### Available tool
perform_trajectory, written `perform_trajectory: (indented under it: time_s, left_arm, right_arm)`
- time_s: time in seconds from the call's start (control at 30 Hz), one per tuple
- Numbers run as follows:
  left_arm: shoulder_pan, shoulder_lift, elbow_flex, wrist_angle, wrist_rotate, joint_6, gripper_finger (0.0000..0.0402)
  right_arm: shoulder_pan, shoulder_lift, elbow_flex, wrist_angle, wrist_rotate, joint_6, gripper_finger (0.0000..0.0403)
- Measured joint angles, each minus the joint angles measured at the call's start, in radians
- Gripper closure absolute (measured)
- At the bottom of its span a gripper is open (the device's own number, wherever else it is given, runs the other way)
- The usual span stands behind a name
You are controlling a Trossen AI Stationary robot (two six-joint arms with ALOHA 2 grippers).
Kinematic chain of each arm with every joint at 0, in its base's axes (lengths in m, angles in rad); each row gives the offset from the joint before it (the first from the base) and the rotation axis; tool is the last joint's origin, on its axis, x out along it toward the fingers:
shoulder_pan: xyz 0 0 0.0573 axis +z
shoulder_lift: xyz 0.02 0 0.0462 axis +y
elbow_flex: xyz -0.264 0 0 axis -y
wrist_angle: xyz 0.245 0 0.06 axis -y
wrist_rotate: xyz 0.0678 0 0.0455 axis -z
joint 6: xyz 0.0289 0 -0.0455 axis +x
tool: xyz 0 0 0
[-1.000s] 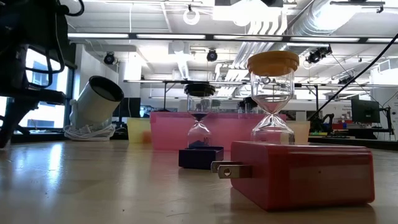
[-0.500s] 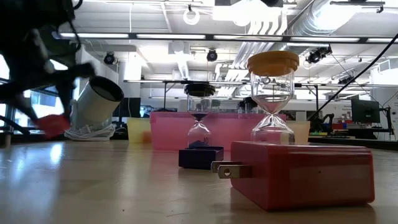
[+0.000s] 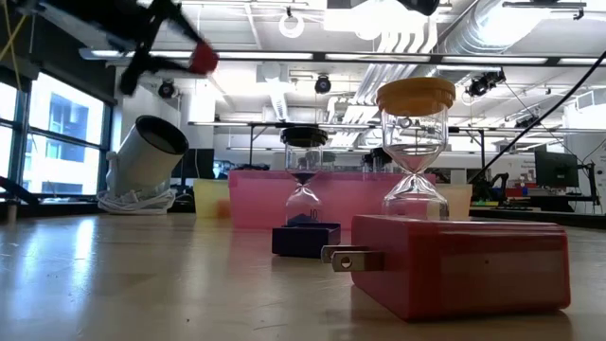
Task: Pick & Place Office items
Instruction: Put the pink charger adapter into the yellow bin
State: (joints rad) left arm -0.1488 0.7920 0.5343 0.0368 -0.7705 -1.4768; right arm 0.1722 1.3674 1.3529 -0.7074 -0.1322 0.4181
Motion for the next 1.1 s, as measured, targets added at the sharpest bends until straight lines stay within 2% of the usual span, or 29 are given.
perform_trajectory:
  time_s: [0.13,0.23,0.43,0.6,0.73,0.83,1.0,1.1]
  left_arm:
    - [0.133,-0.006,0.000,0.309,0.138,0.288,0.0247]
    - [0.259,0.000,0.000,0.465,0.300,0.404,0.0247]
    - [0.536,0.037,0.000,0.583,0.602,0.429,0.0246]
    - [0.716,0.147,0.024,0.751,0.831,0.438,0.0246]
    - [0.820,0.263,0.132,0.770,1.058,0.510,0.0246]
    - [0.869,0.353,0.242,0.766,1.189,0.569,0.0246]
    - [0.960,0.476,0.447,0.655,1.465,0.641,0.0246]
    - [0.988,0.533,0.544,0.623,1.583,0.702,0.0246]
  right_arm:
    - [-0.005,0.000,0.000,0.000,0.006,0.029,0.0144]
    - [-0.015,0.000,0.000,0.000,0.024,0.068,0.0144]
    - [-0.029,-0.008,0.000,0.001,0.074,0.096,0.0144]
    - [-0.066,-0.008,0.000,-0.002,0.080,0.133,0.0144]
    - [-0.102,-0.008,0.000,-0.001,0.077,0.156,0.0144]
    - [-0.128,-0.008,0.000,-0.003,0.072,0.165,0.0144]
    - [-0.169,-0.008,0.000,-0.013,0.047,0.188,0.0144]
    - [-0.189,-0.008,0.000,-0.025,0.047,0.192,0.0144]
